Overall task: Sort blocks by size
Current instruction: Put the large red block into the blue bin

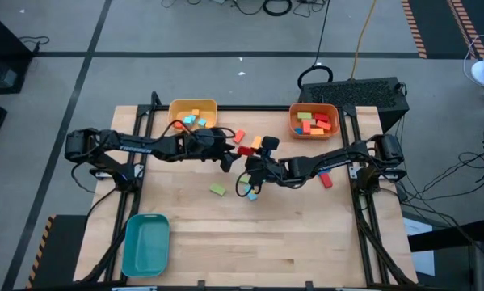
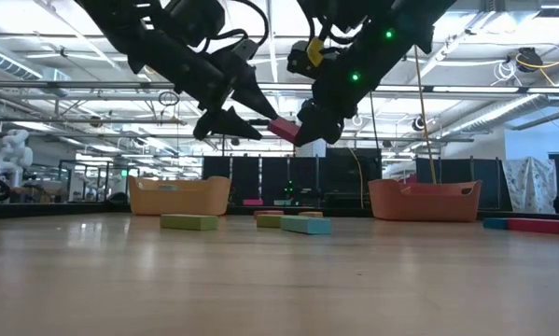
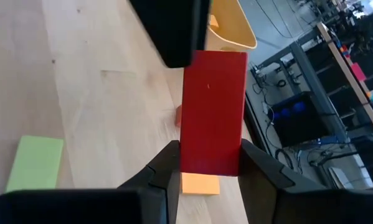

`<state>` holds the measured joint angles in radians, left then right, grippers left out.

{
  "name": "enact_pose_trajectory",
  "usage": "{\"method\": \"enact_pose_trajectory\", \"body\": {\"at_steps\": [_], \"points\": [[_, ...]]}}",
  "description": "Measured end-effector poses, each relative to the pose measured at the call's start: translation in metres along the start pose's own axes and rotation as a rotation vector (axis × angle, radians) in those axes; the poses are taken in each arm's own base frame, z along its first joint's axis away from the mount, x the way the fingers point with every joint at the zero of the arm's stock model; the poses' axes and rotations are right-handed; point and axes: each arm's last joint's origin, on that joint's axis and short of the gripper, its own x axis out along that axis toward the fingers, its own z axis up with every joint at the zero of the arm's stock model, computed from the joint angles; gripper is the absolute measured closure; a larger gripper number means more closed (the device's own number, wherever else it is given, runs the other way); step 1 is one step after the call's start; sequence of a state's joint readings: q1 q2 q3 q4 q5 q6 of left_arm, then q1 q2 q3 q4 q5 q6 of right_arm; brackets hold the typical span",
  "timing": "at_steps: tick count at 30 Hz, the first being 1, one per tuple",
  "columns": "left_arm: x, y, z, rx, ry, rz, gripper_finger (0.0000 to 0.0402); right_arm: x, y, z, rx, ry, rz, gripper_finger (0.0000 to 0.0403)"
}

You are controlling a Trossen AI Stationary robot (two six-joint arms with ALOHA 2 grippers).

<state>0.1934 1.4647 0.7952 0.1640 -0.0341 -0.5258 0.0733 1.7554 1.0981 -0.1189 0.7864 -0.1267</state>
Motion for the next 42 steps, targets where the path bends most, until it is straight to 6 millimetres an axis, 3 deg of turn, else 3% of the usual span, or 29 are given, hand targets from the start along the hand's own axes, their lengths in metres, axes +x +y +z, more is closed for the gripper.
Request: {"method": "enact_pose_trajectory", "body": {"at_steps": [15,23,32,42], "points": [[0.013,0.0,-0.003,0.059,0.002,-0.074,0.0152,-0.009,0.008,0.008,-0.041,-0.074,0.015,0.0295],[0.026,0.002,-0.009,0.047,0.017,-0.124,0.0235,-0.01,0.009,0.008,-0.063,-0.075,0.01,0.0295],[0.026,0.002,-0.008,0.03,0.018,-0.152,0.0334,-0.01,0.009,0.008,-0.064,-0.075,0.007,0.0295],[0.026,0.002,-0.008,0.031,0.018,-0.15,0.0341,-0.01,0.009,0.008,-0.063,-0.076,0.009,0.0295]]}}
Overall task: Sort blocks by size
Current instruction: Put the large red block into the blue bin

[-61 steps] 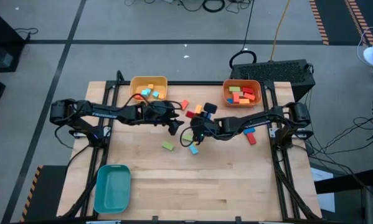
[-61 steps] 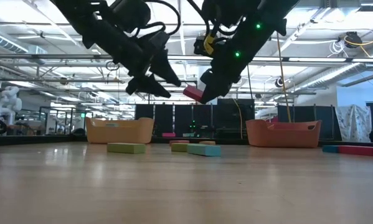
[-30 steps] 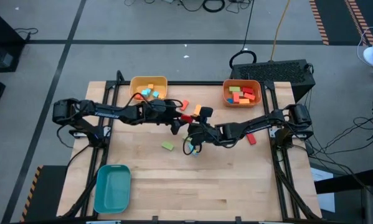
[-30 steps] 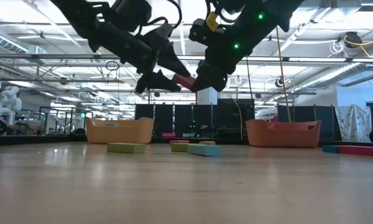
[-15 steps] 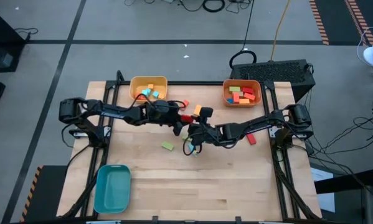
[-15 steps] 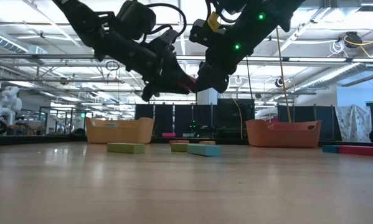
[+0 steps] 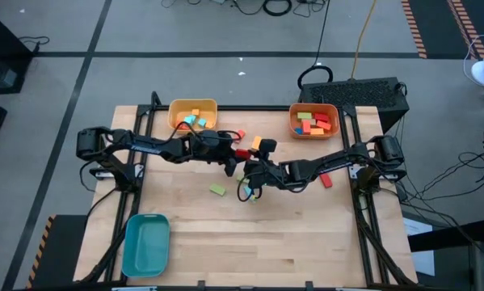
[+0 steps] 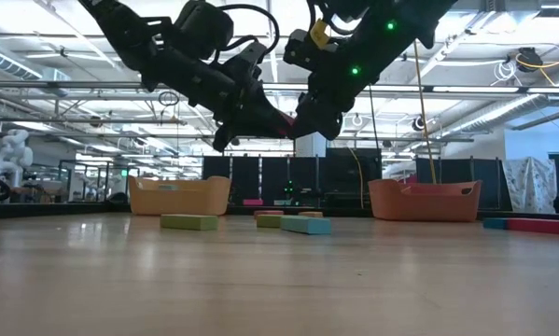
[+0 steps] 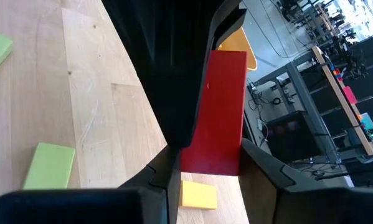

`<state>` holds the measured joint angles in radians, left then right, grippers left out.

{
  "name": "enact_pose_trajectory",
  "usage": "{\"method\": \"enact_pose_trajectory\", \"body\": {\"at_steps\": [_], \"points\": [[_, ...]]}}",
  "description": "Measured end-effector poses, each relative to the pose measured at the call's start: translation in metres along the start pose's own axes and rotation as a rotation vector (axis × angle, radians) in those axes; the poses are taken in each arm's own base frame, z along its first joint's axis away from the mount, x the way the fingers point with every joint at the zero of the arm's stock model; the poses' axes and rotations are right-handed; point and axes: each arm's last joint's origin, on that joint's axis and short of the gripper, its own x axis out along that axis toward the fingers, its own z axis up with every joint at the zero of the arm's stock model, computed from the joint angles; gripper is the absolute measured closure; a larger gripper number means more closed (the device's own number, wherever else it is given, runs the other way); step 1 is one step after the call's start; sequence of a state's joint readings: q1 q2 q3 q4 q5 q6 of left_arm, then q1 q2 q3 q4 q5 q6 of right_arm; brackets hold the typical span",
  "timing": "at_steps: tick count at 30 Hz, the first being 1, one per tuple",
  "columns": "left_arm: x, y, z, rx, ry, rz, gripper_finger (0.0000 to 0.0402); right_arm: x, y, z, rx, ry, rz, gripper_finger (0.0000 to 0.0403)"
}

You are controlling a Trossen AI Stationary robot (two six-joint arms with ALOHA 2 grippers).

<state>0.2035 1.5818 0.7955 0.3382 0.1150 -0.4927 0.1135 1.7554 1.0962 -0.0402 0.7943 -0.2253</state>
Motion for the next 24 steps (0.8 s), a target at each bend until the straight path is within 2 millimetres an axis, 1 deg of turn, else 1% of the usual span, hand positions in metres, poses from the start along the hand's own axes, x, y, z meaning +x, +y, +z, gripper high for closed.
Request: {"method": "enact_pose_trajectory", "body": {"at_steps": [2,7,10,15,17,20,24], "points": [[0.0,0.0,0.0,0.0,0.0,0.0,0.0341,0.0,0.0,0.0,0.001,0.0,0.001,0.0284],[0.0,0.003,0.001,0.005,0.004,0.006,0.0341,0.0,0.0,0.0,0.013,0.0,0.006,0.0236],[-0.002,0.006,0.003,0.024,-0.001,0.033,0.0341,0.0,0.0,0.0,0.019,0.002,0.006,0.0221],[-0.009,0.009,0.009,0.022,-0.027,0.063,0.0341,-0.001,0.0,-0.003,0.003,0.04,-0.028,0.0214],[-0.014,0.01,0.011,0.018,-0.009,0.085,0.0341,-0.001,0.0,-0.004,0.014,0.048,-0.028,0.0213],[-0.023,0.008,0.014,0.033,-0.01,0.111,0.0341,-0.001,0.0,-0.009,0.016,0.081,-0.022,0.0212],[-0.042,0.002,0.016,0.04,0.018,0.15,0.0341,-0.002,0.002,-0.02,0.04,0.165,-0.01,0.0212]]}}
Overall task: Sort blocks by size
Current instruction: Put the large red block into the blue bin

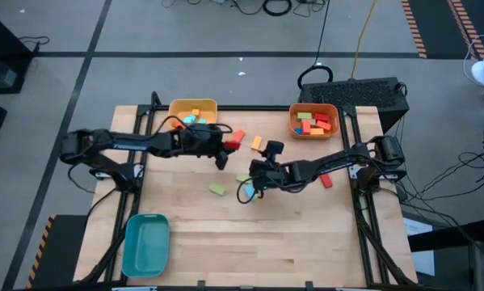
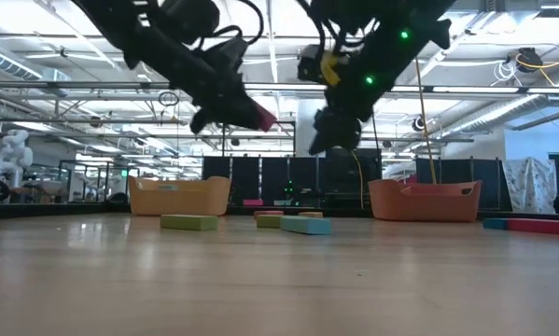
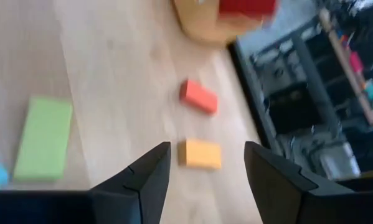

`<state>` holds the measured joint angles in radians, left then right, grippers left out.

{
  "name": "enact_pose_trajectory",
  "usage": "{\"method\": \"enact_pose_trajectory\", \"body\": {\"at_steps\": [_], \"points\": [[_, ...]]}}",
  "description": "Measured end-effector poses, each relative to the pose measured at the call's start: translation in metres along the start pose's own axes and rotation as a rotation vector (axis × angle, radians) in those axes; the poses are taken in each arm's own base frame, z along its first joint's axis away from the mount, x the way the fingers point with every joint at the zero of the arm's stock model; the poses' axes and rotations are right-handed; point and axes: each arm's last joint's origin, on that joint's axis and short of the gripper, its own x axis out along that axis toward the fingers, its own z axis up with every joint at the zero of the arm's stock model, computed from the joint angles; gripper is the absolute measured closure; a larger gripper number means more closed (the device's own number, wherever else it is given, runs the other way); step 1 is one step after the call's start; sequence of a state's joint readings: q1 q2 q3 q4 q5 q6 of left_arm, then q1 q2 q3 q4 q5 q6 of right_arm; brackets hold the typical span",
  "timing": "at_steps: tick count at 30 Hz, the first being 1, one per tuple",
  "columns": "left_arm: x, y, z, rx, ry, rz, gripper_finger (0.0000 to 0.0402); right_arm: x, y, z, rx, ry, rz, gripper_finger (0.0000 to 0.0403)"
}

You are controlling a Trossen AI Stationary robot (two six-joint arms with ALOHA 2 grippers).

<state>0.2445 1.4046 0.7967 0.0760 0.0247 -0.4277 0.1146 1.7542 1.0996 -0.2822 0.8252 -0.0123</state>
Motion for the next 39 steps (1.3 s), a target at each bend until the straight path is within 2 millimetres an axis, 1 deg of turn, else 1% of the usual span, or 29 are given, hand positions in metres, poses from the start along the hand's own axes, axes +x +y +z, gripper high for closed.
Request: {"method": "enact_pose_trajectory", "body": {"at_steps": [5,9,12,14,18,21,25,27,29,31,34,39], "points": [[-0.029,-0.003,-0.006,0.005,0.097,0.082,0.0341,0.0,0.003,-0.011,0.054,0.079,0.085,0.0211],[-0.053,-0.006,-0.02,-0.03,0.237,0.133,0.0341,0.004,0.01,-0.019,0.077,0.077,0.24,0.0211],[-0.072,-0.012,-0.032,-0.074,0.337,0.159,0.0341,0.01,0.012,-0.021,0.114,0.063,0.374,0.0211],[-0.085,-0.014,-0.039,-0.108,0.408,0.173,0.0341,0.014,0.01,-0.023,0.13,0.069,0.406,0.0211],[-0.109,-0.024,-0.049,-0.174,0.49,0.136,0.0341,0.022,0.002,-0.021,0.161,0.052,0.388,0.0211],[-0.123,-0.033,-0.056,-0.199,0.548,0.07,0.0341,0.032,-0.008,-0.02,0.191,0.043,0.367,0.0211],[-0.138,-0.047,-0.069,-0.211,0.661,-0.015,0.0341,0.046,-0.025,-0.02,0.311,0.054,0.336,0.0211],[-0.144,-0.055,-0.078,-0.197,0.734,-0.043,0.0341,0.052,-0.032,-0.021,0.372,0.071,0.376,0.0211],[-0.15,-0.063,-0.087,-0.175,0.797,-0.067,0.0341,0.055,-0.034,-0.022,0.39,0.079,0.443,0.0211],[-0.156,-0.069,-0.096,-0.169,0.85,-0.059,0.0341,0.055,-0.032,-0.022,0.381,0.071,0.489,0.0211],[-0.163,-0.079,-0.107,-0.163,0.885,-0.059,0.0341,0.052,-0.025,-0.02,0.35,0.059,0.527,0.0211],[-0.174,-0.093,-0.125,-0.085,0.956,-0.075,0.0341,0.05,-0.001,-0.015,0.339,0.002,0.564,0.0211]]}}
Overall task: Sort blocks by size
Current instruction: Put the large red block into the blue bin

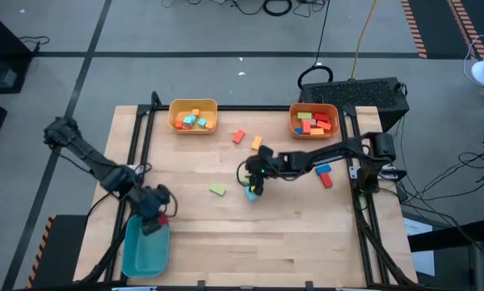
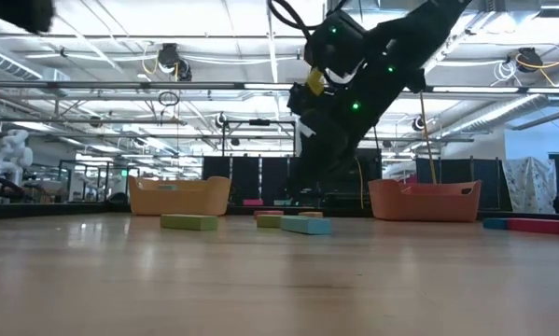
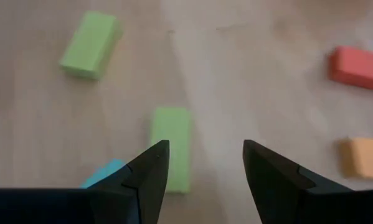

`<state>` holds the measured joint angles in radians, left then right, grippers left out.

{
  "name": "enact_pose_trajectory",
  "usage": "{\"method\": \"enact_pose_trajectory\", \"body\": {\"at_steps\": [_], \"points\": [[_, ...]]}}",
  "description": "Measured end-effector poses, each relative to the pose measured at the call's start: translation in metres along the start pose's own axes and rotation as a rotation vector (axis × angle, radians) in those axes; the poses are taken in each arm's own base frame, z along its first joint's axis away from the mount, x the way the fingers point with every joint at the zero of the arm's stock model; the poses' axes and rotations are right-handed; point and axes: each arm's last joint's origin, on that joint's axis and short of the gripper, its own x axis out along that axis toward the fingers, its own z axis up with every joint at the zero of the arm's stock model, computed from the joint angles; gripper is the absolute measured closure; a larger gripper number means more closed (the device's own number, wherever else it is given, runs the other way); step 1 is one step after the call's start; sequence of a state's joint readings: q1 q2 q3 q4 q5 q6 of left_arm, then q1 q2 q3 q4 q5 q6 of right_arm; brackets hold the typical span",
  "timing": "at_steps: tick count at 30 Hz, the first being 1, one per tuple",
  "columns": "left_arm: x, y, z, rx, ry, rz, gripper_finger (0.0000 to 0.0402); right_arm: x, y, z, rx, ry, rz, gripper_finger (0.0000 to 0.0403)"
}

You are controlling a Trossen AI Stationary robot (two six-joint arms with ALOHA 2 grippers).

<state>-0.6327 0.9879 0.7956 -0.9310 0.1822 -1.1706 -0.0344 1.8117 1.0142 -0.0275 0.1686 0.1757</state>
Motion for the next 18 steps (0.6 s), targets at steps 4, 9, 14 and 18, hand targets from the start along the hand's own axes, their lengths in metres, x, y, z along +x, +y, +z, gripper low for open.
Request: {"method": "enact_pose_trajectory", "body": {"at_steps": [4,9,14,18], "points": [[0.009,-0.007,-0.016,0.062,0.06,0.028,0.0341,0.005,0.012,-0.003,-0.023,-0.025,0.013,0.0211],[0.025,-0.015,-0.03,0.139,0.122,0.097,0.0341,0.004,0.017,-0.002,-0.022,-0.044,0.002,0.0211],[0.048,-0.019,-0.036,0.167,0.166,0.194,0.0341,0.009,0.018,-0.005,-0.038,-0.04,-0.027,0.0211],[0.066,-0.022,-0.039,0.181,0.189,0.263,0.0336,0.02,0.018,-0.014,-0.06,-0.004,-0.033,0.0208]]}}
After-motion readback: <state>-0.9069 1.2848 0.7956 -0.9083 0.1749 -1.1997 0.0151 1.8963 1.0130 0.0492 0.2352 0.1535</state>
